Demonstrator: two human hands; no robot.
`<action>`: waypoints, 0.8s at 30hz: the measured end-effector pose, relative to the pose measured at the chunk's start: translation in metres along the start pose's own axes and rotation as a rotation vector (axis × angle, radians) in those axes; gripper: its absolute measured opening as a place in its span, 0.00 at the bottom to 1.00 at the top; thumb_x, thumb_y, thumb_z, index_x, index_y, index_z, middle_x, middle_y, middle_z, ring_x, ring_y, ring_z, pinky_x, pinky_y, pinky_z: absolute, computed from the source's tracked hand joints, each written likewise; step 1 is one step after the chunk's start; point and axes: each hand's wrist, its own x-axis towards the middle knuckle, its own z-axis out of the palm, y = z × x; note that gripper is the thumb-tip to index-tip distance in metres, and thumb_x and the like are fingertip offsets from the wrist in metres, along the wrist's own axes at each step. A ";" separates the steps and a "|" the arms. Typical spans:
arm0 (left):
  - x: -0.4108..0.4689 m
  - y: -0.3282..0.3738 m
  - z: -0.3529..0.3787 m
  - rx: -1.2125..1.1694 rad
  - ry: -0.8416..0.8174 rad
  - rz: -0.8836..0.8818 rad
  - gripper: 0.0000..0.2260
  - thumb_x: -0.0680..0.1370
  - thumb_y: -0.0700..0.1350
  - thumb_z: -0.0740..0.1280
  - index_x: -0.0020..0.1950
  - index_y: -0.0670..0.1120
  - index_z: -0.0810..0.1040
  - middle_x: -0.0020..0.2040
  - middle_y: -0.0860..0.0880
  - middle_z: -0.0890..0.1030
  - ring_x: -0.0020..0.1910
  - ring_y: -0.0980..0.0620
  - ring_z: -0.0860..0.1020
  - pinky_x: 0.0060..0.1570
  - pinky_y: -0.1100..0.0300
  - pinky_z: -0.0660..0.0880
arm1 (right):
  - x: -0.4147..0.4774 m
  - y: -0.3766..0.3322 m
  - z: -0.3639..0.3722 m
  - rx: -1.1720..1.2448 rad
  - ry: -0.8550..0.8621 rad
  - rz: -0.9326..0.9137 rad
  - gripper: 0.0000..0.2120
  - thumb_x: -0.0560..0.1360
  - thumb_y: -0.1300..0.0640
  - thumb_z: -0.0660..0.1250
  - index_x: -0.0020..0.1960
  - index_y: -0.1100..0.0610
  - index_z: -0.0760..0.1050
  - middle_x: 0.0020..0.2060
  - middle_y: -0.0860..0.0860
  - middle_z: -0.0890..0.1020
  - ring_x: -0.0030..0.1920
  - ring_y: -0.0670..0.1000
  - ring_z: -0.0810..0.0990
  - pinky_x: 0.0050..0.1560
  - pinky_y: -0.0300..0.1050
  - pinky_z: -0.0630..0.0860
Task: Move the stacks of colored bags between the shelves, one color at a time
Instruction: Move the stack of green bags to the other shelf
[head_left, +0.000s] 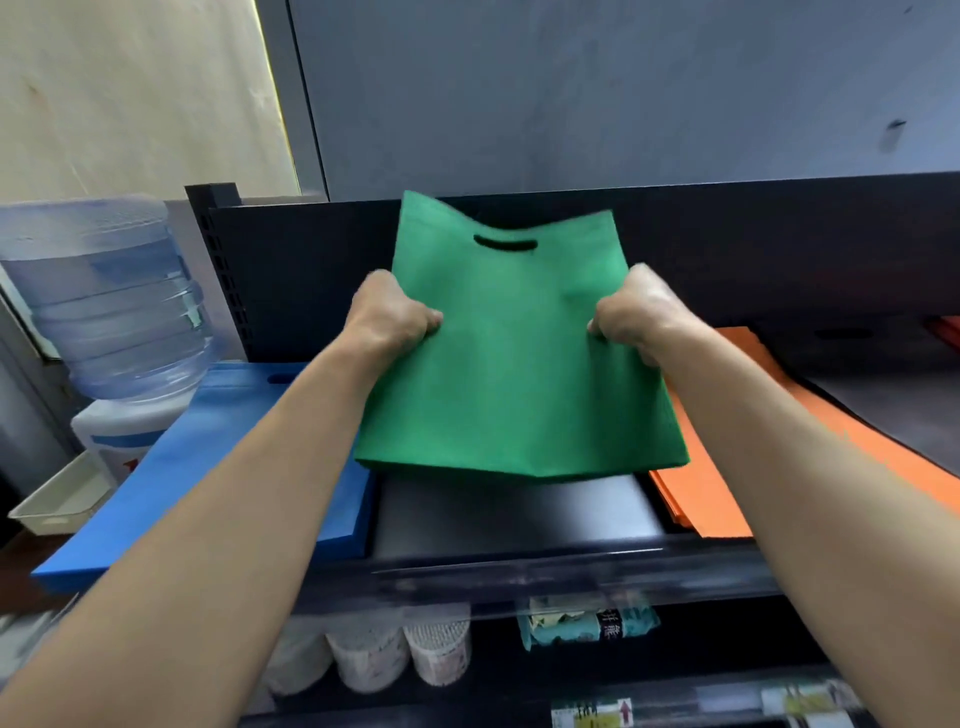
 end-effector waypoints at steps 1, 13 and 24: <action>-0.003 -0.007 0.005 0.025 -0.032 -0.039 0.09 0.70 0.41 0.74 0.45 0.40 0.77 0.47 0.42 0.82 0.47 0.45 0.81 0.53 0.52 0.78 | -0.002 0.007 0.007 -0.037 -0.030 0.021 0.24 0.72 0.63 0.67 0.65 0.65 0.65 0.59 0.61 0.76 0.57 0.59 0.77 0.46 0.44 0.72; -0.014 -0.070 0.048 0.293 -0.177 -0.265 0.14 0.73 0.45 0.72 0.40 0.38 0.70 0.48 0.40 0.78 0.53 0.42 0.76 0.50 0.54 0.72 | -0.021 0.049 0.049 -0.320 -0.251 0.068 0.10 0.76 0.63 0.63 0.56 0.67 0.72 0.57 0.61 0.77 0.56 0.58 0.77 0.52 0.46 0.75; -0.009 -0.075 0.060 0.464 -0.129 -0.261 0.18 0.73 0.43 0.72 0.32 0.42 0.65 0.36 0.47 0.72 0.42 0.46 0.72 0.39 0.57 0.68 | -0.018 0.056 0.061 -0.347 -0.261 0.069 0.10 0.75 0.64 0.65 0.55 0.66 0.72 0.56 0.60 0.76 0.55 0.59 0.77 0.52 0.47 0.76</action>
